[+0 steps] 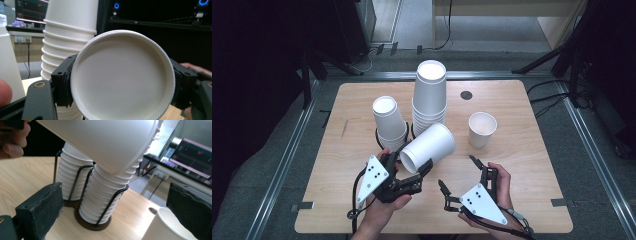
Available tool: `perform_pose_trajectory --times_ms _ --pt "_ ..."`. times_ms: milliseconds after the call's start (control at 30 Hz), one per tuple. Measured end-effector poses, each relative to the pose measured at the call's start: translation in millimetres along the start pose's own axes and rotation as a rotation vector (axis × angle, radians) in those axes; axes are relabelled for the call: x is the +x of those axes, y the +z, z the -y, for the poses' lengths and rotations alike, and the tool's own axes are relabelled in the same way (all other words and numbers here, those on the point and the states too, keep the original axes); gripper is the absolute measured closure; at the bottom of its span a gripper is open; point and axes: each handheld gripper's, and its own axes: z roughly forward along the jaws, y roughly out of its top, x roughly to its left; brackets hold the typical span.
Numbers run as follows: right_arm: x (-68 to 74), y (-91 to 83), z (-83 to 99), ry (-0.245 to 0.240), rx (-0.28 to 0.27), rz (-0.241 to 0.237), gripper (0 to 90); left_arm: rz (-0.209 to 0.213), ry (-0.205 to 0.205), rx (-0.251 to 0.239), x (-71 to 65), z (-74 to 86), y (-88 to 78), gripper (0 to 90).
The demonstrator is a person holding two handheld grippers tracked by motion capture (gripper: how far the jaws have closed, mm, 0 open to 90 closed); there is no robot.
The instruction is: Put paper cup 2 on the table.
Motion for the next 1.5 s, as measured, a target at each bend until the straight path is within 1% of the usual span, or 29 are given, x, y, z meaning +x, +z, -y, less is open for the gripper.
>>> perform_pose_trajectory --times_ms 33,67,100,133,167,233,267,367,433,500,567,600,633,667,700,733,767,867,900,933,1033,1067,1133,1233,1267,1300,1333,1367,1500 --pt "-1.0 0.3 -0.2 0.028 -0.001 -0.006 1.3 -0.005 -0.002 -0.006 0.5 0.1 -0.2 24.1" --pt "-4.1 0.5 -1.1 0.096 -0.001 -0.016 1.4 0.0 -0.011 -0.013 1.9 0.9 -0.7 24.1" --pt "-4.1 0.5 -1.1 0.096 -0.001 -0.016 1.4 0.0 -0.011 -0.013 1.9 0.9 -0.7 24.1" --pt "-5.5 0.9 -1.4 0.124 -0.006 -0.008 1.4 0.001 -0.014 -0.02 2.3 1.6 -0.7 24.1" --pt "-6.1 1.7 -1.2 0.142 -0.004 0.037 1.4 0.004 -0.016 -0.024 2.4 2.1 -0.7 24.1" --pt "-7.0 2.6 -1.2 0.185 -0.005 0.055 1.3 0.006 -0.014 -0.038 1.7 3.6 -0.3 24.0" --pt "-7.0 2.6 -1.2 0.185 -0.005 0.055 1.3 0.006 -0.014 -0.038 1.7 3.6 -0.3 24.0" --pt "-10.8 2.6 -1.8 0.327 -0.011 0.037 1.3 0.007 -0.009 -0.048 1.2 4.8 -0.2 24.0" --pt "-13.2 2.2 -2.0 0.395 -0.018 0.022 1.4 0.007 -0.013 -0.058 1.6 5.8 -0.5 24.0" --pt "-12.7 1.8 -1.8 0.418 -0.028 0.023 1.3 -0.001 -0.02 -0.06 4.0 8.1 -0.3 24.0" --pt "-12.9 2.0 -2.0 0.491 -0.033 0.011 1.4 -0.007 -0.028 -0.064 5.7 10.2 0.2 24.0" --pt "-12.9 2.0 -2.0 0.491 -0.033 0.011 1.4 -0.007 -0.028 -0.064 5.7 10.2 0.2 24.0" --pt "-13.4 2.4 -1.8 0.531 -0.037 0.006 1.4 -0.01 -0.031 -0.064 6.2 10.9 0.1 24.0" --pt "-13.7 2.8 -1.6 0.572 -0.038 -0.001 1.3 -0.011 -0.031 -0.068 6.7 11.6 0.1 24.0" --pt "-13.3 3.7 -1.0 0.66 -0.04 -0.027 1.4 -0.014 -0.029 -0.074 6.7 12.3 0.3 23.9" --pt "-12.9 4.1 -0.6 0.693 -0.036 -0.04 1.4 -0.018 -0.018 -0.083 6.1 13.2 0.4 24.0" --pt "-12.9 4.1 -0.6 0.693 -0.036 -0.04 1.4 -0.018 -0.018 -0.083 6.1 13.2 0.4 23.9" --pt "-10.9 5.4 0.1 0.792 -0.037 -0.073 1.4 -0.021 -0.005 -0.088 5.1 14.1 0.7 23.9" --pt "-9.8 6.0 -0.6 0.852 -0.037 -0.099 1.4 -0.019 -0.005 -0.091 4.6 14.9 1.1 23.9" --pt "-9.8 6.0 -0.6 0.852 -0.037 -0.099 1.4 -0.019 -0.005 -0.091 4.6 14.9 1.1 23.9" --pt "-9.6 6.6 -2.4 0.965 -0.043 -0.144 1.3 -0.019 0.001 -0.091 4.0 16.2 1.9 23.9" --pt "-9.7 6.6 -4.0 1.03 -0.049 -0.154 0.7 -0.017 0.002 -0.095 3.5 16.7 2.0 23.9" --pt "-10.0 6.6 -4.6 1.057 -0.053 -0.166 0.0 -0.015 0.004 -0.095 3.3 16.7 1.9 23.9" --pt "-11.0 7.3 -5.9 1.206 -0.045 -0.209 0.0 -0.008 0.01 -0.099 2.1 17.2 2.1 23.9" --pt "-11.0 7.3 -5.9 1.206 -0.045 -0.209 0.0 -0.008 0.01 -0.099 2.1 17.2 2.1 23.9" --pt "-12.0 8.6 -6.3 1.274 -0.041 -0.227 0.0 -0.009 0.016 -0.097 1.8 17.4 2.0 23.9" --pt "-12.0 8.6 -6.3 1.274 -0.041 -0.227 0.0 -0.007 0.019 -0.097 1.3 17.7 2.0 23.9" --pt "-12.9 9.0 -6.9 1.325 -0.049 -0.239 0.0 -0.008 0.021 -0.099 0.9 18.2 2.4 23.9" --pt "-14.9 10.8 -9.6 1.438 -0.051 -0.276 0.0 -0.009 0.025 -0.098 0.5 19.5 3.1 23.9"
